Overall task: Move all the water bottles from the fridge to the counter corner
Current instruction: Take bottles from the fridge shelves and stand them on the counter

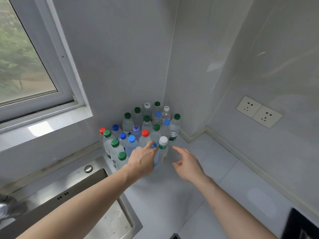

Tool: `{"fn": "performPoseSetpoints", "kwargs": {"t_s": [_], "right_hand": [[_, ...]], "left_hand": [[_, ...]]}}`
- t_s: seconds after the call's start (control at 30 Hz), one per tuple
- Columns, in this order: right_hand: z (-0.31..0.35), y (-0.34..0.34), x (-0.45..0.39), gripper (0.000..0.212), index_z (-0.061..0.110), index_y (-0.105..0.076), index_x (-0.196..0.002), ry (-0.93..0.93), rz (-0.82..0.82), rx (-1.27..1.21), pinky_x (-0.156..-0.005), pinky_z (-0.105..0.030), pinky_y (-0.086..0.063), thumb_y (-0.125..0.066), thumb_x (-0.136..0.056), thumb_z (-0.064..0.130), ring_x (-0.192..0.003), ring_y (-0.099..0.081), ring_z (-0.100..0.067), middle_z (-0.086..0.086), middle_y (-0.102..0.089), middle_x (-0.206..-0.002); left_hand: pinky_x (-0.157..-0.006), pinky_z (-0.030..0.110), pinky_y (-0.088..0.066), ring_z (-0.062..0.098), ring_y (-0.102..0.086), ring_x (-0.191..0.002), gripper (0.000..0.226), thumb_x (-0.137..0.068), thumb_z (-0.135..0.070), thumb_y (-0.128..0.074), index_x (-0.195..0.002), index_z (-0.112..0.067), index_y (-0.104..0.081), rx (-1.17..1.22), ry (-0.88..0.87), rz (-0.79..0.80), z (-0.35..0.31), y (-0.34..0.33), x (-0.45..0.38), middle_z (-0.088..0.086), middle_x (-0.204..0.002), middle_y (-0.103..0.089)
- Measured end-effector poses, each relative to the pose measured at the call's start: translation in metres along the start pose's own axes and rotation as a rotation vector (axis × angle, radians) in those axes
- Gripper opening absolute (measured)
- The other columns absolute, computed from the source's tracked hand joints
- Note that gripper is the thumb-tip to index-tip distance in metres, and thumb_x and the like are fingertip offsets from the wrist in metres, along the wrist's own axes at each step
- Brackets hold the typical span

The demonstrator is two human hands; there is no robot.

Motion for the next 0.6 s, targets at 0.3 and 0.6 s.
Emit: {"fn": "performPoseSetpoints", "kwargs": {"t_s": [0.3, 0.6], "right_hand": [[-0.035, 0.049, 0.105, 0.063, 0.047, -0.038, -0.153, -0.073, -0.032, -0.209, -0.103, -0.03, -0.052, -0.065, -0.099, 0.031, -0.123, -0.056, -0.001, 0.025, -0.041, -0.145], [-0.091, 0.092, 0.234, 0.06, 0.052, -0.035, -0.153, -0.196, -0.186, -0.316, -0.119, -0.03, -0.039, -0.061, -0.102, 0.038, -0.136, -0.041, 0.007, 0.034, -0.037, -0.145]], "left_hand": [[-0.082, 0.038, -0.057, 0.019, -0.068, -0.104, 0.056, -0.096, -0.036, -0.059, -0.15, -0.034, -0.044, 0.244, -0.061, -0.039, -0.028, 0.029, 0.046, -0.013, -0.16, -0.033], [-0.104, 0.029, -0.046, 0.014, -0.056, -0.127, 0.051, -0.096, -0.042, -0.063, -0.146, -0.041, -0.048, 0.395, -0.353, -0.067, -0.143, 0.054, 0.118, -0.02, -0.156, -0.037]]}}
Point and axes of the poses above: each hand's wrist, its own x-axis away from the middle knuckle, its own y-axis out of the back of the hand, z = x × y, the point moved 10 cm from there along -x, towards the middle knuckle
